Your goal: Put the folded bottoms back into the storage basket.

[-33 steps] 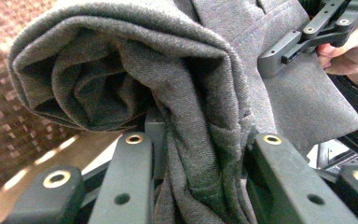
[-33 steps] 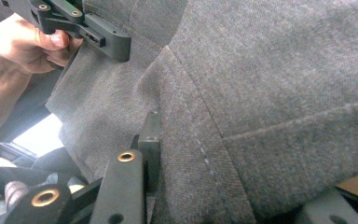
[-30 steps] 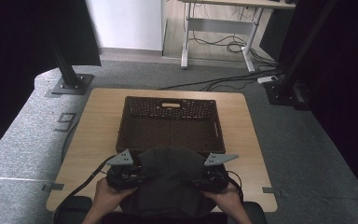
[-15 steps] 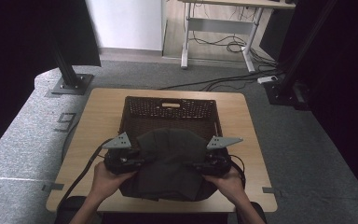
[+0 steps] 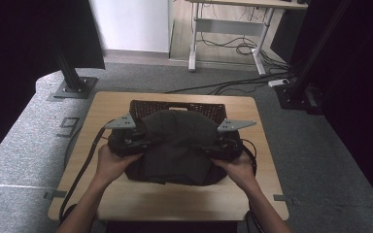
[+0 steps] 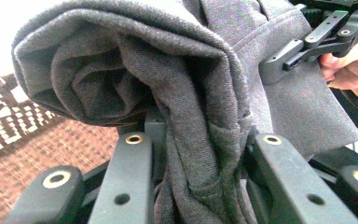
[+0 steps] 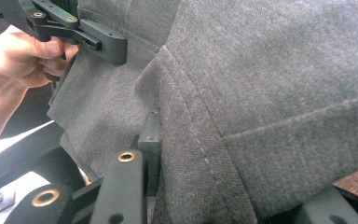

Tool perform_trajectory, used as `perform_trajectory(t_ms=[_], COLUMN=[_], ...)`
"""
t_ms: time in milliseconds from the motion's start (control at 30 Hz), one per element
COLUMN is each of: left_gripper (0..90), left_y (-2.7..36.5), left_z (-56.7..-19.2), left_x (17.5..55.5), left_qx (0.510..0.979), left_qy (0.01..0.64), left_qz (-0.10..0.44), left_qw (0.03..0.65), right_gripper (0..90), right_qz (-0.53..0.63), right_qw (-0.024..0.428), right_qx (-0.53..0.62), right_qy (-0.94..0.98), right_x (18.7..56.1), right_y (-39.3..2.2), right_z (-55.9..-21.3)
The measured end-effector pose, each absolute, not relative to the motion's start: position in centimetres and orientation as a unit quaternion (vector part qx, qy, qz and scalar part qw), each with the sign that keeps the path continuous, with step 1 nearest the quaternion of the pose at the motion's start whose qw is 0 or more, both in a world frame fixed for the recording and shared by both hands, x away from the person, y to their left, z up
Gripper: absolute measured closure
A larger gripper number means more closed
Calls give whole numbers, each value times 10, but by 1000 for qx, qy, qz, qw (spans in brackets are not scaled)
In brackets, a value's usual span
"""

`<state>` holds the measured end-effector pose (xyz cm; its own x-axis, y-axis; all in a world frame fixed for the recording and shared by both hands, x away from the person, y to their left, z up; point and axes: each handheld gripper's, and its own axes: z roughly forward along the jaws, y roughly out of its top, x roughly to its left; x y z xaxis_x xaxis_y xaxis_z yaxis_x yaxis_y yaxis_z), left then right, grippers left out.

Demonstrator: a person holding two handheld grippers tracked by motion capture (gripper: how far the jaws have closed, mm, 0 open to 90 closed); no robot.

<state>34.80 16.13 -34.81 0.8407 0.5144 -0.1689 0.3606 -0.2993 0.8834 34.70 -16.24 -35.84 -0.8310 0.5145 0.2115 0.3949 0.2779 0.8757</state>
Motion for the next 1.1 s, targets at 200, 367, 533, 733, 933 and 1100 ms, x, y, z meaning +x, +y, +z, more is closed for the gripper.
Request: perform_trajectory(t_ms=[200, 367, 533, 733, 933, 1100], left_gripper=[693, 693, 693, 693, 693, 693], left_y=[160, 161, 163, 164, 163, 159], left_z=[-341, -342, -346, -354, -368, -383], left_x=[371, 393, 413, 437, 459, 471], left_qx=[799, 793, 791, 788, 792, 803], left_qy=[273, 280, 282, 288, 297, 313], left_qz=[79, 77, 77, 82, 85, 82], left_qw=[530, 535, 538, 537, 526, 500], right_gripper=[602, 603, 604, 604, 605, 605], right_qz=[530, 529, 523, 511, 498, 484], right_qw=[75, 88, 100, 118, 128, 128], right_qx=[288, 292, 300, 308, 322, 335], right_qy=[794, 792, 792, 794, 795, 798], right_x=[368, 386, 403, 425, 447, 459], right_y=[-162, -160, -156, -150, -145, -140], right_z=[-350, -347, -348, -352, -365, -382])
